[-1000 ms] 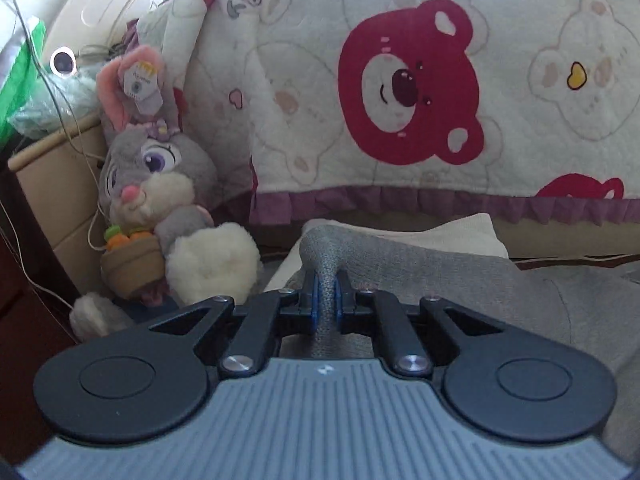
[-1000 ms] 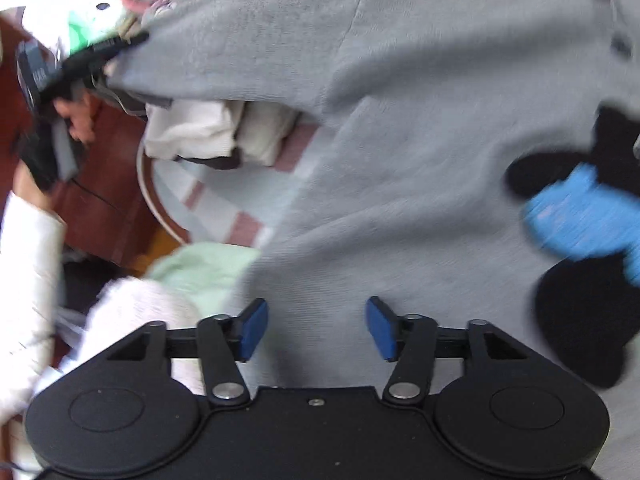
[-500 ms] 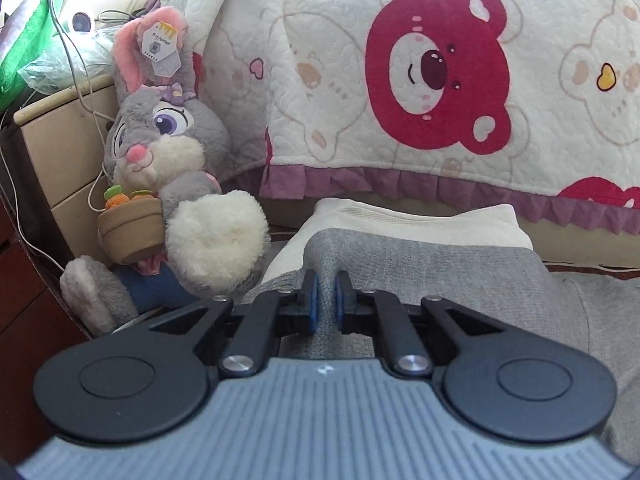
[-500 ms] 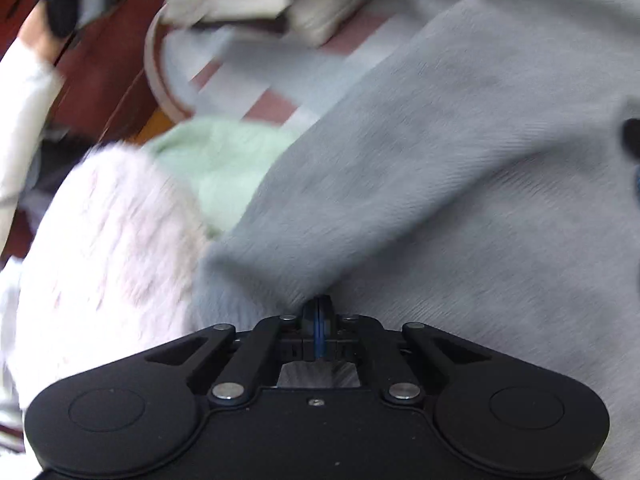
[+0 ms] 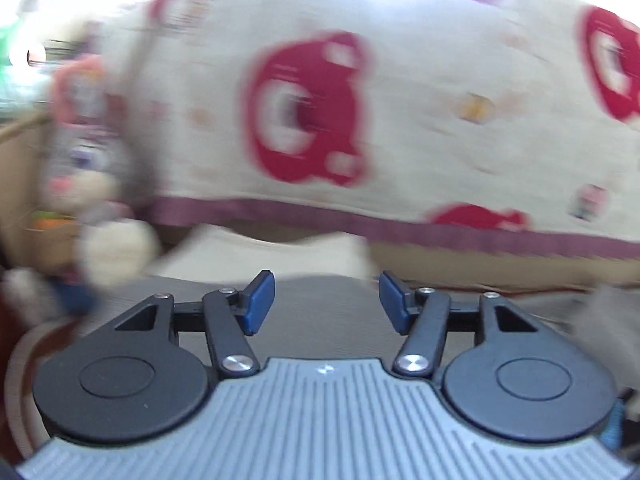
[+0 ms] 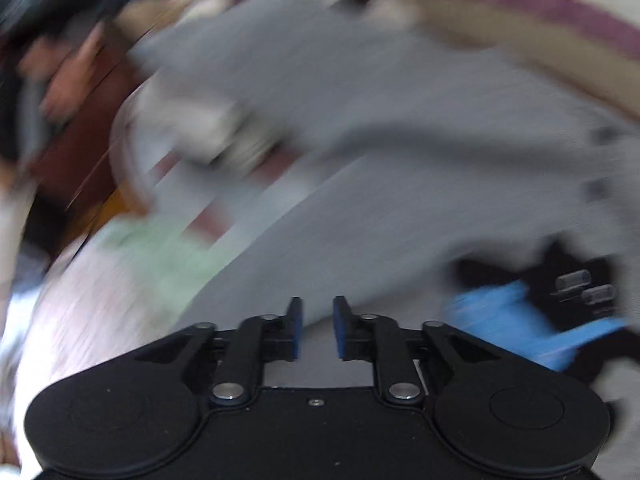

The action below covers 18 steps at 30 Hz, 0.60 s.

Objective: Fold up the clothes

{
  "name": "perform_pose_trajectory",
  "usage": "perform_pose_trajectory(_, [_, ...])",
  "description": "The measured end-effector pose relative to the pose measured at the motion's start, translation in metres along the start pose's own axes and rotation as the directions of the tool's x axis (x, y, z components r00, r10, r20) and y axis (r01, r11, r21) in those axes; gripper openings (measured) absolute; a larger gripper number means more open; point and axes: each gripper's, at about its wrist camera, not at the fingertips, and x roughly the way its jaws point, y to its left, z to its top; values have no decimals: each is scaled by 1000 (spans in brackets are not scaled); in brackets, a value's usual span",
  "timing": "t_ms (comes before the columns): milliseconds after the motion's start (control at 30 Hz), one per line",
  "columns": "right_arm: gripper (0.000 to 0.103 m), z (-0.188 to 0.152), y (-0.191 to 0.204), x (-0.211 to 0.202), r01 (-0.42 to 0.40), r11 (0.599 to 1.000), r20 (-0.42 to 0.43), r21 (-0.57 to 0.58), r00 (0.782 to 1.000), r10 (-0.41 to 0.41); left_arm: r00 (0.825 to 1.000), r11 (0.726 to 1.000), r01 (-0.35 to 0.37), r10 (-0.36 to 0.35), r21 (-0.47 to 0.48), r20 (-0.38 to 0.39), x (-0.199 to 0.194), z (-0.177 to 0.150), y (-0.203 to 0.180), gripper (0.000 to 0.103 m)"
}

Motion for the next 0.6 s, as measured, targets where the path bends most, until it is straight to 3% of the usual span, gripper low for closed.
perform_pose_trajectory(33, [35,13,-21,-11,48,998,32,42,998,-49,997,998,65,-65,5,-29,16,-4,-24,58])
perform_pose_trajectory(133, [36,50,-86,-44,181,968,113,173,973,-202,973,978,208,-206,10,-103,70,-17,-91,58])
perform_pose_trajectory(233, [42,85,-146,-64,275,923,127,269,940,-317,948,966,258,-260,-34,-186,126,-33,-135,58])
perform_pose_trajectory(300, [42,96,-164,-67,298,920,132,256,931,-339,928,955,288,-295,-65,-226,156,-48,-142,58])
perform_pose_trajectory(367, [42,102,-167,-59,316,929,106,192,934,-340,918,951,295,-309,-95,-249,177,-71,-138,56])
perform_pose_trajectory(433, [40,103,-163,-45,326,940,61,100,941,-333,922,958,265,-286,-111,-261,190,-93,-129,56])
perform_pose_trajectory(500, [40,105,-158,-31,328,945,16,7,944,-328,908,957,255,-286,-135,-306,204,-107,-120,55])
perform_pose_trajectory(533, [41,106,-156,-25,327,944,-7,-39,945,-328,900,955,255,-291,-150,-325,210,-109,-115,55])
perform_pose_trajectory(600, [54,108,-151,-10,327,935,-45,-135,941,-336,894,946,257,-310,-197,-324,218,-106,-106,55])
